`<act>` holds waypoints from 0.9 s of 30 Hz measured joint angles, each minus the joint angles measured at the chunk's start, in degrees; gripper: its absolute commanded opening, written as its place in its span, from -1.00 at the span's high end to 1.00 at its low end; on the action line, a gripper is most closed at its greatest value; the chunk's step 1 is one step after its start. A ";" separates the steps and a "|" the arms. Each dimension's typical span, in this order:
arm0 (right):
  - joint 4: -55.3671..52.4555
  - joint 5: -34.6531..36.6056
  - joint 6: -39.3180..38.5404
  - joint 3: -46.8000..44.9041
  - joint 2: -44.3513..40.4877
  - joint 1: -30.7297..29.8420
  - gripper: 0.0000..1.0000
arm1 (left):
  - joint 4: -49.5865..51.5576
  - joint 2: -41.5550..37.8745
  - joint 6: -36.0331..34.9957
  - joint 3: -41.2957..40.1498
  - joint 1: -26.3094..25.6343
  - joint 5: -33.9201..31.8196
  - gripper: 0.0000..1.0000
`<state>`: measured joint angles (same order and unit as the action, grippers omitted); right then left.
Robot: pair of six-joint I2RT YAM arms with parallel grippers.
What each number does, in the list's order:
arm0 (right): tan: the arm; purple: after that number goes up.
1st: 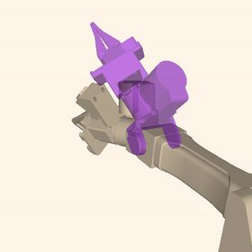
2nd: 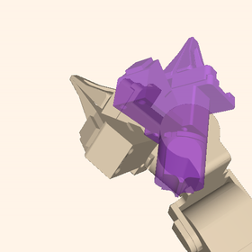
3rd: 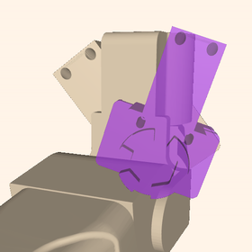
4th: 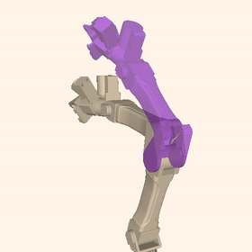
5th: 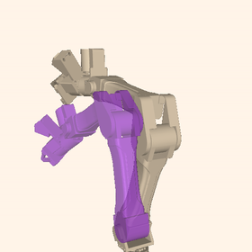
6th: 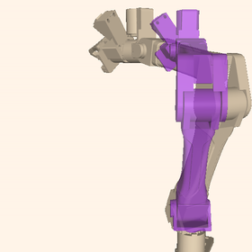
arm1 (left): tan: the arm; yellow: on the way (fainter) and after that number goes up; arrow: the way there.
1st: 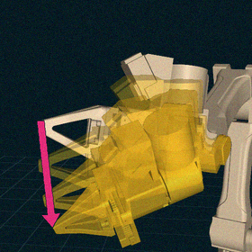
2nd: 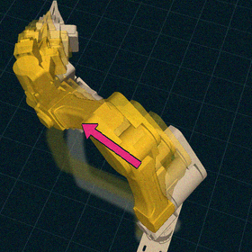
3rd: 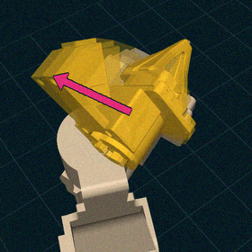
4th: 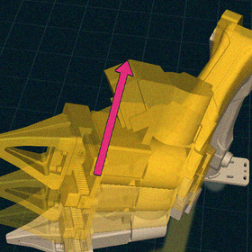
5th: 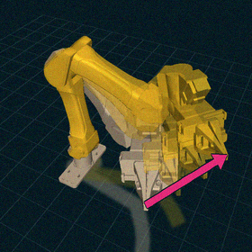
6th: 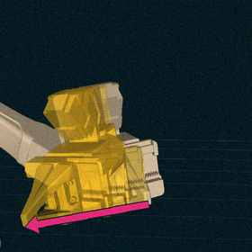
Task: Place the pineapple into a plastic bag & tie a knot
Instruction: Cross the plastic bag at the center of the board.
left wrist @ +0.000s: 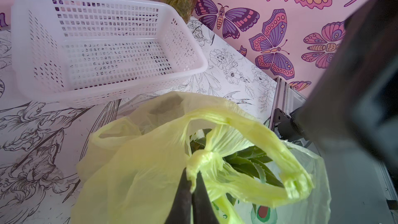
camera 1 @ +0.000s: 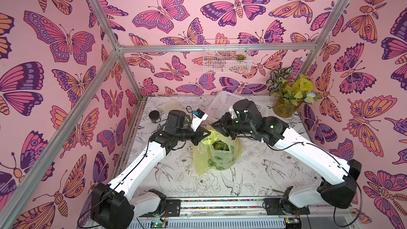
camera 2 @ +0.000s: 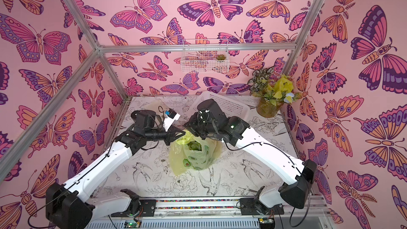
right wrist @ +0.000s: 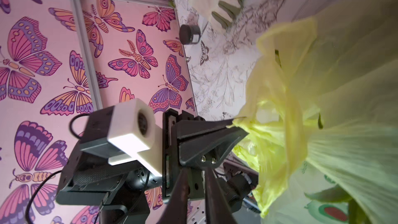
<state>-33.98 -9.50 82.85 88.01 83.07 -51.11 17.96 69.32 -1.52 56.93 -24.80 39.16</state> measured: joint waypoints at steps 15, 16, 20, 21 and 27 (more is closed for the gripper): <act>-0.13 0.13 8.87 -3.65 2.84 -0.74 -0.19 | -0.35 -0.28 0.00 -0.31 -0.39 -0.63 1.00; 0.00 0.33 8.94 -3.65 3.19 -0.74 -0.22 | -0.35 -0.31 0.00 -0.33 -0.42 -0.63 1.00; 0.83 1.44 9.53 -4.83 3.63 -0.74 -0.34 | -0.33 -0.42 0.02 -0.61 -0.42 -0.66 1.00; 0.98 1.66 9.81 -5.18 3.63 -0.74 -0.37 | -0.28 -0.46 0.02 -0.68 -0.42 -0.63 1.00; 4.07 2.89 12.44 -7.98 3.67 -0.74 -0.44 | -0.28 -0.74 0.07 -1.07 -0.42 -0.61 1.00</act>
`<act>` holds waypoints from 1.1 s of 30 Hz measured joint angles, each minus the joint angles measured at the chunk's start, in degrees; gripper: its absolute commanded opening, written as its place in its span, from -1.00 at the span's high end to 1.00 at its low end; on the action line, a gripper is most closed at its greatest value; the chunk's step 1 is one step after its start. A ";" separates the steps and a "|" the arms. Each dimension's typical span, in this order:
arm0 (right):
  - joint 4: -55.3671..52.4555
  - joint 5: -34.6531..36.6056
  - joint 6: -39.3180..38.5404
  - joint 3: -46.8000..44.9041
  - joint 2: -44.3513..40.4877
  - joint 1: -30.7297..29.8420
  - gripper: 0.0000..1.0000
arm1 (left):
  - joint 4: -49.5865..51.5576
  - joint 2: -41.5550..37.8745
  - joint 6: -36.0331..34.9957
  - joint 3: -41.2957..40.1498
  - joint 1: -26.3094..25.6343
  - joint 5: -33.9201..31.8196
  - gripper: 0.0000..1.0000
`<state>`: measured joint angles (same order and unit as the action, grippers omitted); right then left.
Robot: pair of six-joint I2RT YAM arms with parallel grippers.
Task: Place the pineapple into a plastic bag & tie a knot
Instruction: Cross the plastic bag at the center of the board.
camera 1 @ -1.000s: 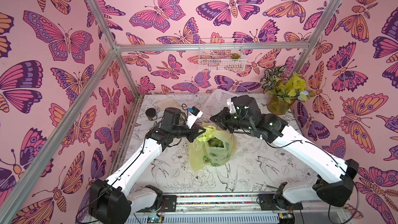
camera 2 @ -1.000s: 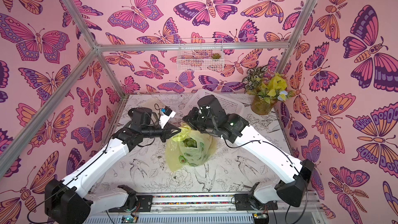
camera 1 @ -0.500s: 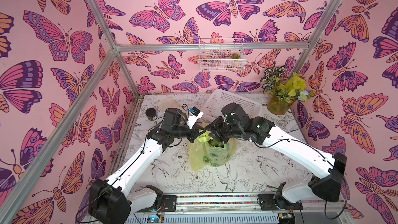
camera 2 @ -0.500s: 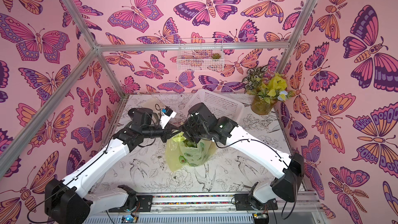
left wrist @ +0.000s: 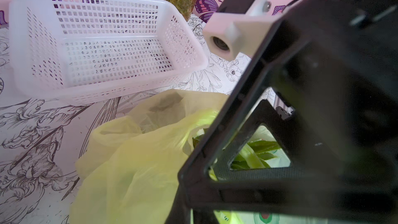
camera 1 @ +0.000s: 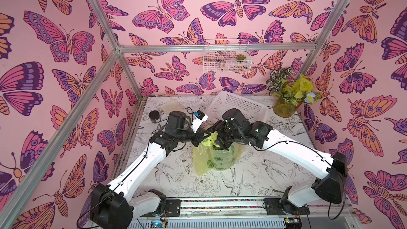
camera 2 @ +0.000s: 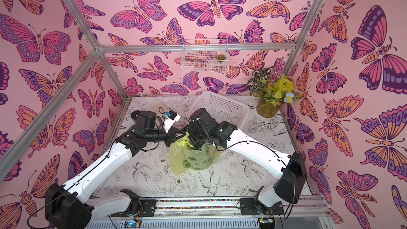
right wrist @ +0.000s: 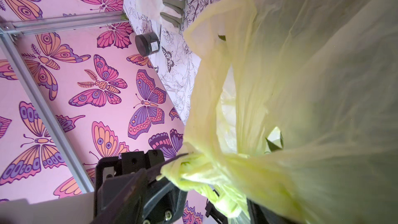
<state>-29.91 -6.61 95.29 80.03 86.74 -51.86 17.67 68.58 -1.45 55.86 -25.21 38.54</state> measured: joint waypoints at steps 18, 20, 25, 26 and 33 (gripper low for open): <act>12.59 4.28 8.31 -2.40 5.25 0.00 0.27 | -3.17 -5.25 4.11 -4.96 0.00 -0.74 1.00; 12.55 4.46 8.52 -2.40 5.73 -0.02 0.50 | -4.04 -5.97 4.87 -5.97 -0.17 -1.25 1.00; 12.35 4.22 8.41 -2.43 6.69 -0.11 0.94 | -5.49 -7.17 6.29 -7.45 -0.37 -3.13 1.00; 12.33 4.26 8.52 -2.43 6.69 -0.09 0.98 | -5.46 -7.30 6.47 -7.58 -0.37 -3.43 1.00; 12.59 4.17 8.22 -2.73 6.69 -0.02 1.00 | -5.95 -10.23 6.97 -7.78 -1.03 -6.14 0.24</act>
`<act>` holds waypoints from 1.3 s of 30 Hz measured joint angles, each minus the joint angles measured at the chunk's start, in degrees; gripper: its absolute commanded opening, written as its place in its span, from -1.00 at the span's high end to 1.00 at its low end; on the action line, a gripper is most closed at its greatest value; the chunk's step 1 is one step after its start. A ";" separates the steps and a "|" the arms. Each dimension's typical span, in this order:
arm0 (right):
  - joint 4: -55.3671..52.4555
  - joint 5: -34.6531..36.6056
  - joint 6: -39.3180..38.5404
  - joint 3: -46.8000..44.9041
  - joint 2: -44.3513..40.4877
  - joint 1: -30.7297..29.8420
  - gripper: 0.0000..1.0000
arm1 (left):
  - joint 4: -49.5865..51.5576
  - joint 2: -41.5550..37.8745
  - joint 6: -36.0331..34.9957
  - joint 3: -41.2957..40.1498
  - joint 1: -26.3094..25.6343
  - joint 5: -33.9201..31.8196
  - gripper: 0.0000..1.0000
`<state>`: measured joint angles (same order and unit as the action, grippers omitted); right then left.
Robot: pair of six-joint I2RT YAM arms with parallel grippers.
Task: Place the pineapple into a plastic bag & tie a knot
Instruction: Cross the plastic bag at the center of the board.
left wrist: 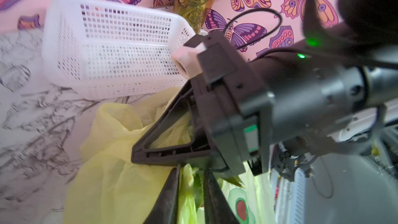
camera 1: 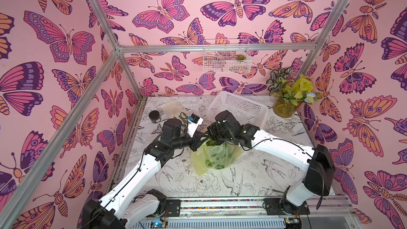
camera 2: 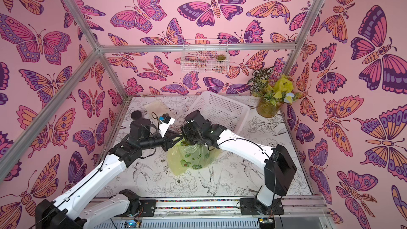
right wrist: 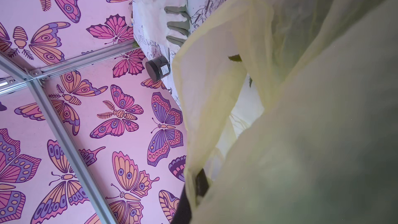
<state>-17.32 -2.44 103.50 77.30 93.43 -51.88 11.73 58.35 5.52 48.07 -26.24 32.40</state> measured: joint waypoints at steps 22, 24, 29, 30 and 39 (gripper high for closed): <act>-8.22 -8.02 -19.93 7.78 4.52 0.90 1.00 | 8.00 1.66 20.20 -9.09 7.58 -8.41 0.21; -9.11 -9.88 -23.19 9.77 5.97 0.92 1.00 | 7.10 1.64 22.29 -10.49 4.00 -7.69 0.23; -10.86 -15.74 -31.93 15.78 9.99 1.36 1.00 | 1.44 -1.62 28.11 -15.80 -5.66 -8.31 0.12; -11.28 -17.14 -33.79 16.72 10.51 1.49 1.00 | -0.79 -2.78 29.42 -17.46 -8.02 -8.72 0.12; -23.30 -22.73 -53.96 15.65 5.55 4.72 1.00 | -21.14 3.34 32.87 -22.03 -26.05 -17.66 0.12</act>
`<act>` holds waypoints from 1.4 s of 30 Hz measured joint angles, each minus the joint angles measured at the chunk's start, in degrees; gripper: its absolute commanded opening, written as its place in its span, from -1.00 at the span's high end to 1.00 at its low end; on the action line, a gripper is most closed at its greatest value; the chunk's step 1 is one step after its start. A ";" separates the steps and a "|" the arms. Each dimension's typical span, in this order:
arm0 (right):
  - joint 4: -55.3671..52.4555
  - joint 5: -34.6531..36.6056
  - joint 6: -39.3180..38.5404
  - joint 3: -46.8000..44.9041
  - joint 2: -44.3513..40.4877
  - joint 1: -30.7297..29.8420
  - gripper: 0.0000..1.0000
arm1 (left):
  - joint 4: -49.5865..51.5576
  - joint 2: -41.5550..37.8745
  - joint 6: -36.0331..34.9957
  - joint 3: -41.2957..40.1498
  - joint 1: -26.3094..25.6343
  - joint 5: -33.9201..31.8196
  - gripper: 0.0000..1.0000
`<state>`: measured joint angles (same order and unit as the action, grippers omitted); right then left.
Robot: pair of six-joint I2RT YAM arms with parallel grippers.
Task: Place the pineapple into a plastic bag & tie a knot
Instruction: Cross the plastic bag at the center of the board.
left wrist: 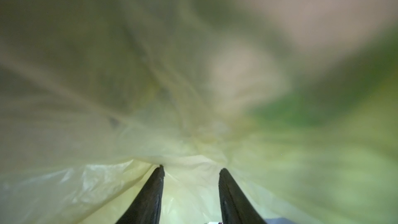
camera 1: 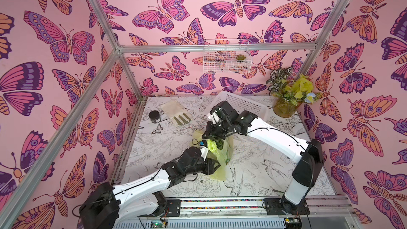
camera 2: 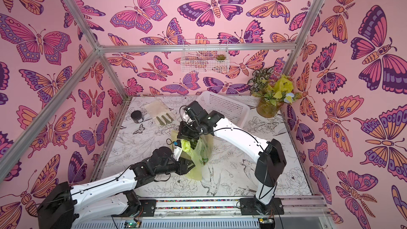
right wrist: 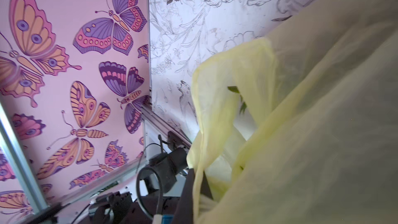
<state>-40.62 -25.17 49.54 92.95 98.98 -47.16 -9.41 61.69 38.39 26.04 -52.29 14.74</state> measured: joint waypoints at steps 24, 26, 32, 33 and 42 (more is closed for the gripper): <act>4.02 -2.93 -9.70 -17.99 -13.46 2.40 1.00 | 15.87 -14.03 -21.03 9.99 21.92 0.48 -0.10; 6.45 -3.78 -8.83 -19.30 -13.94 2.40 1.00 | 15.58 -9.33 -22.14 11.47 22.36 3.15 -0.15; 14.21 -4.46 -4.42 -23.78 -15.32 2.40 0.96 | 12.24 -5.16 -23.98 9.97 22.38 11.37 -0.04; 15.69 -4.46 -3.30 -24.68 -15.69 2.40 0.89 | 11.85 -5.16 -24.20 9.57 22.38 12.59 -0.01; 25.99 -4.48 3.89 -28.81 -16.87 2.40 0.27 | 8.85 -3.23 -24.83 6.36 20.72 18.25 0.75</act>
<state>-14.63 -29.65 53.43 64.14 82.11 -44.75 -0.56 58.46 13.56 32.40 -31.57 32.99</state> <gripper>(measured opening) 0.313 0.222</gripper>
